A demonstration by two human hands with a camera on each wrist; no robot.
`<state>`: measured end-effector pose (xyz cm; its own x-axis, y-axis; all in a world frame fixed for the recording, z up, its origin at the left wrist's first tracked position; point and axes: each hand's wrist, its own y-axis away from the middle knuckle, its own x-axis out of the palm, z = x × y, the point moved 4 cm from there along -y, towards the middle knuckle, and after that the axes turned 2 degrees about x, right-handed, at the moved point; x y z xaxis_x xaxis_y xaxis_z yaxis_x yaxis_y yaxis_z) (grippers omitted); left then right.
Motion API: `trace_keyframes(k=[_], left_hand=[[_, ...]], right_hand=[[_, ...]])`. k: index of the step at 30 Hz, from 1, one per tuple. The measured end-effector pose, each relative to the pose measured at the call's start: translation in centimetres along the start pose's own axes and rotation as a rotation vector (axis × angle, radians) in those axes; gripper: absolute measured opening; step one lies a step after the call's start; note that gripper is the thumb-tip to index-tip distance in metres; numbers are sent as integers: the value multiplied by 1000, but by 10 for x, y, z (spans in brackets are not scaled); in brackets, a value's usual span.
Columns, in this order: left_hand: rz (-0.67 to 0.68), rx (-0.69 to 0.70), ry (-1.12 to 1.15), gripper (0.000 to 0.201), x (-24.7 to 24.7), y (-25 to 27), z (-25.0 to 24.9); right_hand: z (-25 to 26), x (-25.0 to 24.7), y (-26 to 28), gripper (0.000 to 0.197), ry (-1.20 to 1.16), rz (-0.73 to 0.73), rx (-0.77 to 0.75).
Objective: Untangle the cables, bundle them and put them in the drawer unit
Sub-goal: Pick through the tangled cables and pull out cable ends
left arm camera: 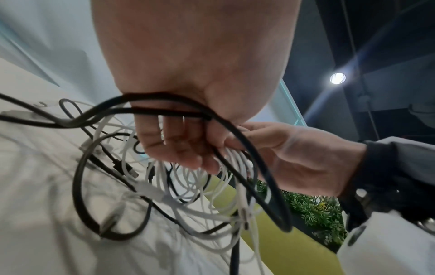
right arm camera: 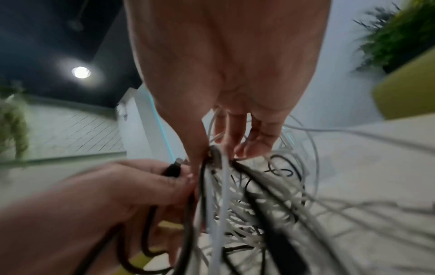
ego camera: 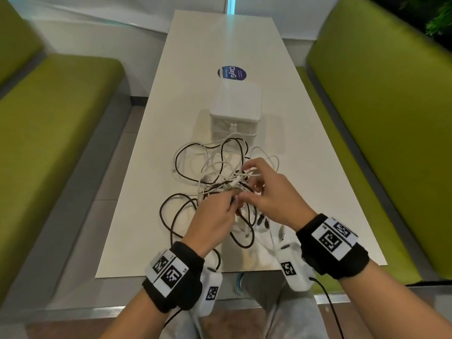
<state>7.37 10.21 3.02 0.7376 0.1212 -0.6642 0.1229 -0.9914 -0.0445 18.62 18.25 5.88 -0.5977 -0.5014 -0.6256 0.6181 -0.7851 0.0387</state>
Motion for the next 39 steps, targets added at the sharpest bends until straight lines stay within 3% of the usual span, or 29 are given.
trace_keyframes(k=[3, 6, 14, 18, 22, 29, 33, 39], left_hand=[[-39, -25, -63, 24, -6, -3, 5], [-65, -26, -15, 24, -16, -4, 9], [-61, 12, -57, 18, -6, 0, 5], [-56, -6, -96, 16, -4, 3, 4], [-54, -6, -165, 18, -10, 3, 5], [-59, -32, -112, 19, -10, 15, 10], [-87, -18, -117, 22, -18, 16, 15], [-107, -13, -217, 27, -27, 17, 13]], right_hand=[[-6, -10, -6, 40, -251, -72, 66], [-10, -22, -9, 41, -338, -108, 96], [-8, 0, -13, 65, -173, 107, 109], [-7, 4, -13, 62, -123, 167, 101], [-8, -11, -16, 45, -286, 16, 69], [-5, -32, -19, 43, -51, -276, 9], [-4, -37, -17, 44, -127, -418, 4], [-3, -42, -14, 35, -280, -482, 70]])
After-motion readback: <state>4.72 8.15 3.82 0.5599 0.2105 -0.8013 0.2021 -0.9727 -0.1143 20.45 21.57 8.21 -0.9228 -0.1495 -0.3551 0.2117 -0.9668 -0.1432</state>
